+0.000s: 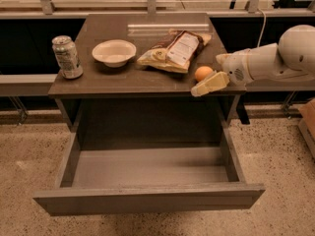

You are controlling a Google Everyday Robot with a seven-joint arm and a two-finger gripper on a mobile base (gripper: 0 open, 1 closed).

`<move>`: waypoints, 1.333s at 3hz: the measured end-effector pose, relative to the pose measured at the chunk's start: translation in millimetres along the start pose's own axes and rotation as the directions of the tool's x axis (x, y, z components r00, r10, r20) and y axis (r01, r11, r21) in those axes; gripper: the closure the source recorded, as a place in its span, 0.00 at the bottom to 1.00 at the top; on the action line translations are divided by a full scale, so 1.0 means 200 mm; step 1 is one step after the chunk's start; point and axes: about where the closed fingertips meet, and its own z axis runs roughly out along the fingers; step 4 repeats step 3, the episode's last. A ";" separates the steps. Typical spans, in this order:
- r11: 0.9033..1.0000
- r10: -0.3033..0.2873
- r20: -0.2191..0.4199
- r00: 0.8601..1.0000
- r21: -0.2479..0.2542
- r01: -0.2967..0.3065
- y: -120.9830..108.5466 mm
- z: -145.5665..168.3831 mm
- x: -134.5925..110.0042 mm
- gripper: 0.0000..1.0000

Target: Pick orange from top drawer and place on counter

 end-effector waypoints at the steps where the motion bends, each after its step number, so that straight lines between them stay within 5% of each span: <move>1: 0.999 -0.034 0.042 0.999 -0.007 0.035 0.02 -0.08 -0.04 0.00; 2: 0.994 -0.107 0.075 0.991 0.021 0.106 0.06 -0.28 -0.03 0.00; 4: 0.989 -0.140 0.054 0.989 0.056 0.137 0.06 -0.37 0.00 0.00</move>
Offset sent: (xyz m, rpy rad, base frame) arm -0.0553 -0.0523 0.0544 0.0179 -0.1949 0.0680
